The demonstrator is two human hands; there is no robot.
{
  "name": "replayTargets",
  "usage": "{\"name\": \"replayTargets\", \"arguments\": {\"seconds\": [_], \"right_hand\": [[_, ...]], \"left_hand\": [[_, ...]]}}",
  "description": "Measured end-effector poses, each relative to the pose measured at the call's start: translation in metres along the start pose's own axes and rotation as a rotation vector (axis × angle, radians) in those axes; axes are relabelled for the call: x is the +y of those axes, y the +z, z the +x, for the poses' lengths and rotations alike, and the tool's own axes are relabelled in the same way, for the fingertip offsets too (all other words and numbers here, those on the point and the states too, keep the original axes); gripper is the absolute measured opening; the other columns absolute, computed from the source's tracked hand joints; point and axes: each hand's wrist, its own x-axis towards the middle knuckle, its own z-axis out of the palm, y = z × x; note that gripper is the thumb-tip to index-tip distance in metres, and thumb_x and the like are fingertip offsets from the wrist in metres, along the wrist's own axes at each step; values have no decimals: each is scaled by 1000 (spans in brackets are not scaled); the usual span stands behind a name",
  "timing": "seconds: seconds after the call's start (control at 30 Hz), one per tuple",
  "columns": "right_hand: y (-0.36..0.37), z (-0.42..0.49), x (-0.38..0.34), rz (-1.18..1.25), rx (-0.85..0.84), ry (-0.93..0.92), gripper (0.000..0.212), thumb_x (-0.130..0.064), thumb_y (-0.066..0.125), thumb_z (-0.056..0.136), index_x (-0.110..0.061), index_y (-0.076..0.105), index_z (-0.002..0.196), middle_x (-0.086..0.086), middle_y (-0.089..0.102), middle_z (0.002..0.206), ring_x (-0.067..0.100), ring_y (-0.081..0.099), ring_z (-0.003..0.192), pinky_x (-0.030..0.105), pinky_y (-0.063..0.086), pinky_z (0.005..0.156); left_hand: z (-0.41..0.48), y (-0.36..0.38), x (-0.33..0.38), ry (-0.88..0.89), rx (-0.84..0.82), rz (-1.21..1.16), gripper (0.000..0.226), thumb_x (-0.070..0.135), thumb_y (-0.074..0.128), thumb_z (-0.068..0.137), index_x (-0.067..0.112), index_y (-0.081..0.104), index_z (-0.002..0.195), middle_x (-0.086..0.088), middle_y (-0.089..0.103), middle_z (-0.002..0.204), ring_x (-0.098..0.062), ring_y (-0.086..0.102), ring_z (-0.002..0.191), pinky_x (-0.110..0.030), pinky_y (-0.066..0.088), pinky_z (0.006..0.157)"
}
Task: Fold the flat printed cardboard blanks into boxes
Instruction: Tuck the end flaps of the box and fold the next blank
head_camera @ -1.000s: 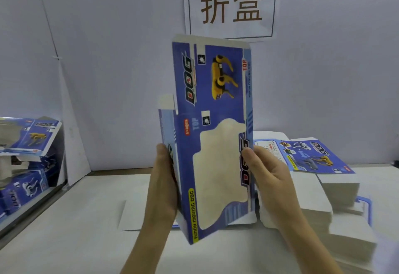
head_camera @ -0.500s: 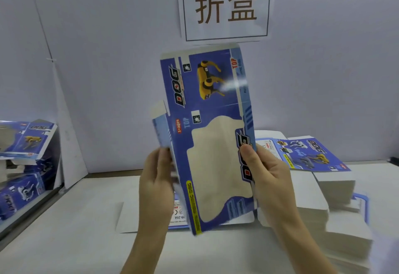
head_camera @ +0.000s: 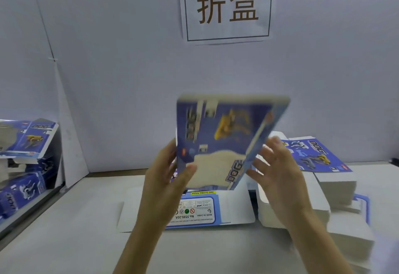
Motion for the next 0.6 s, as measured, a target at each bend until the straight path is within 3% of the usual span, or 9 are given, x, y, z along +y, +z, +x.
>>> {"name": "replayTargets", "arguments": {"seconds": [0.1, 0.17, 0.23, 0.27, 0.33, 0.47, 0.57, 0.6], "right_hand": [[-6, 1, -4, -78, -41, 6, 46, -13, 39, 99, -37, 74, 81, -20, 72, 79, 0, 69, 76, 26, 58, 72], [-9, 3, -6, -137, -101, -6, 24, -28, 53, 85, -38, 74, 83, -21, 71, 80, -3, 68, 79, 24, 57, 72], [-11, 3, -8, -150, -170, -4, 24, -49, 56, 69, -44, 74, 84, -17, 71, 84, -1, 67, 81, 21, 56, 70], [-13, 3, -7, -159, -188, 0, 28, -56, 59, 67, -43, 74, 87, -15, 71, 86, 0, 67, 80, 22, 56, 71], [-14, 3, -5, -169, -211, 15, 43, -66, 68, 64, -38, 73, 95, -10, 72, 93, 4, 67, 83, 25, 55, 74], [-15, 3, -4, -127, -144, 28, 38, -54, 62, 68, -30, 75, 94, -2, 71, 88, 15, 62, 84, 27, 55, 73], [-12, 2, -5, -78, -54, 39, 31, -52, 62, 64, -24, 72, 75, 7, 54, 79, 24, 48, 80, 25, 49, 68], [-11, 1, -5, -56, -36, 32, 26, -49, 63, 65, -25, 69, 69, 7, 54, 76, 22, 50, 76, 23, 49, 66]], "left_hand": [[3, -11, -2, -141, -54, -267, 44, 33, 70, 62, 21, 69, 104, 8, 74, 100, -11, 68, 97, -20, 55, 73], [4, -17, 0, -207, -85, -428, 43, 51, 75, 52, 28, 74, 88, 8, 74, 96, -11, 68, 94, -32, 59, 79], [6, -20, 3, -251, -108, -408, 73, 74, 78, 42, 28, 70, 98, 4, 73, 103, -14, 68, 100, -41, 55, 87], [6, -20, 4, -267, -107, -355, 90, 81, 75, 38, 23, 64, 106, 1, 72, 106, -15, 68, 101, -40, 55, 87], [6, -20, 5, -274, -118, -264, 102, 82, 73, 37, 19, 55, 115, -3, 70, 109, -18, 70, 97, -33, 57, 79], [4, -23, 2, -258, -129, -174, 104, 86, 70, 34, 22, 54, 114, 0, 70, 109, -19, 70, 96, -32, 55, 75], [4, -23, 2, -217, -127, -180, 81, 76, 71, 48, 22, 59, 108, 0, 73, 101, -21, 70, 96, -31, 56, 76], [4, -22, 3, -206, -122, -184, 68, 69, 67, 55, 22, 60, 105, 1, 73, 99, -21, 70, 97, -30, 56, 75]]}}
